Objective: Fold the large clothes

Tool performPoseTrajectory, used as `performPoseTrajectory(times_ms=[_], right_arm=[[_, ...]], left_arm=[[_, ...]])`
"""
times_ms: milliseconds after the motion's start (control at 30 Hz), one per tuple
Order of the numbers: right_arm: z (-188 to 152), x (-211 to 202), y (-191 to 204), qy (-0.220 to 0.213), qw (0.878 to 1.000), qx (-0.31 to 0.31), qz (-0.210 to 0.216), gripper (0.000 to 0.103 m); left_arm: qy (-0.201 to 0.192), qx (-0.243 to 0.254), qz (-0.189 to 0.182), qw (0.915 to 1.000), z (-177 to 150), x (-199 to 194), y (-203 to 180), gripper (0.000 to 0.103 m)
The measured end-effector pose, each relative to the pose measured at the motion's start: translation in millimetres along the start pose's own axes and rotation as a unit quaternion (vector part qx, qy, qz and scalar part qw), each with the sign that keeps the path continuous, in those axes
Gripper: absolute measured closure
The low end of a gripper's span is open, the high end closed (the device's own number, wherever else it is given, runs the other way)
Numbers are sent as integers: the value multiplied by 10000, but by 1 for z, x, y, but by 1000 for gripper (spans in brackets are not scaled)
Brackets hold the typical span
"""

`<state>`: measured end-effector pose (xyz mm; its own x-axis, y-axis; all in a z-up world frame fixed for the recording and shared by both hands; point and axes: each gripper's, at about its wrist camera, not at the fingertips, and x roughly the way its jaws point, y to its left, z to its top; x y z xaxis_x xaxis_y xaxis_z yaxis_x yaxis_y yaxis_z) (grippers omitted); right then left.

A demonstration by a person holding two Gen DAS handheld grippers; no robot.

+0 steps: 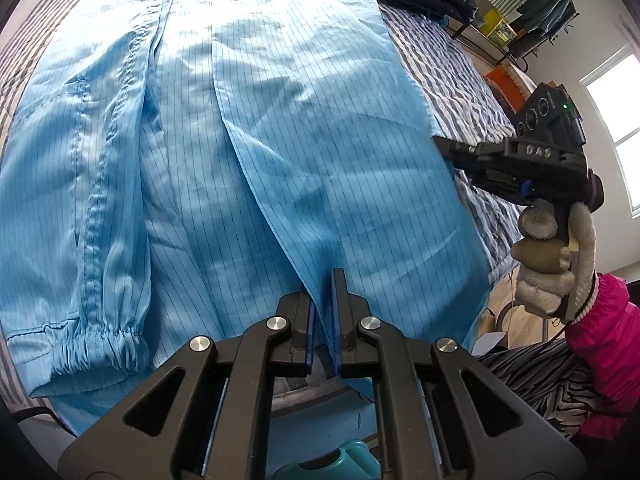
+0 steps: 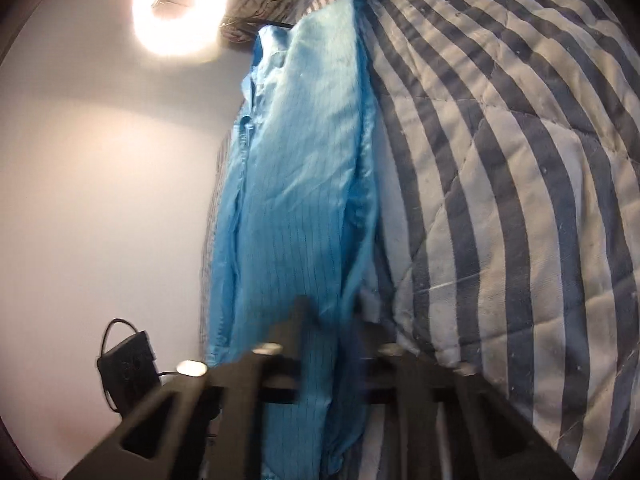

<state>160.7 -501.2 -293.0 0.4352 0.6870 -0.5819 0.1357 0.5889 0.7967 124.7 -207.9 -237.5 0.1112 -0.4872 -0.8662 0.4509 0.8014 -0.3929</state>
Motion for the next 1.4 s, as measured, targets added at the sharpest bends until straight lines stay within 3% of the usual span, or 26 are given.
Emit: performPoseTrajectory(times_ms=[233,333,433,500,567,667,700,833,867,933,1067,1167,1300,1400], right_arm=[[-10,-47,53,-406,9887,-1052,-990,103],[-7,-60,53,-592,9745,-1259,-1759,103],[-4,-53,33,-318,9877,-839,-1279,101],[-5,-49,27,-229,9883,-707,-1333,91],[-6,-52,25,-288,9866,-748,-1418,63],[-9,-59,11,-333,9944,-422,-908,43],[-10,-55,9,-289,9959,-318,-800,42],[-17,-39,-8,-211,9989,-1,-430,55],[-16,-38,-9,-239,9992,47,-331,80],[-14,-34,-10,-156,9996,68,-205,102],[-16,-54,21,-431,9901,-702,-1134,103],[-13,-69,26,-591,9825,-794,-1577,103],[-14,-61,11,-389,9915,-486,-1142,103],[-15,-61,3,-340,9932,-366,-1056,87]], left_arm=[[-88,109,-198,9997,2,-12,-12,98],[-53,184,-132,9997,1,-11,-16,98],[-104,200,-109,9997,1,-15,-16,98],[-223,172,-127,9995,5,-22,-15,98],[-377,132,-201,9990,12,-30,-16,98],[-530,153,-264,9981,31,-33,-24,98],[-558,197,-283,9978,40,-31,-28,98],[-652,56,-257,9975,70,-17,-33,98],[-664,-2,-197,9976,77,-12,-31,98],[-717,-123,-89,9973,87,-4,-25,98],[-729,-186,-127,9971,106,14,-29,98],[-729,-34,-148,9972,118,30,-40,98],[-528,74,-40,9986,126,63,-49,98],[-408,221,114,9989,121,80,-45,98]])
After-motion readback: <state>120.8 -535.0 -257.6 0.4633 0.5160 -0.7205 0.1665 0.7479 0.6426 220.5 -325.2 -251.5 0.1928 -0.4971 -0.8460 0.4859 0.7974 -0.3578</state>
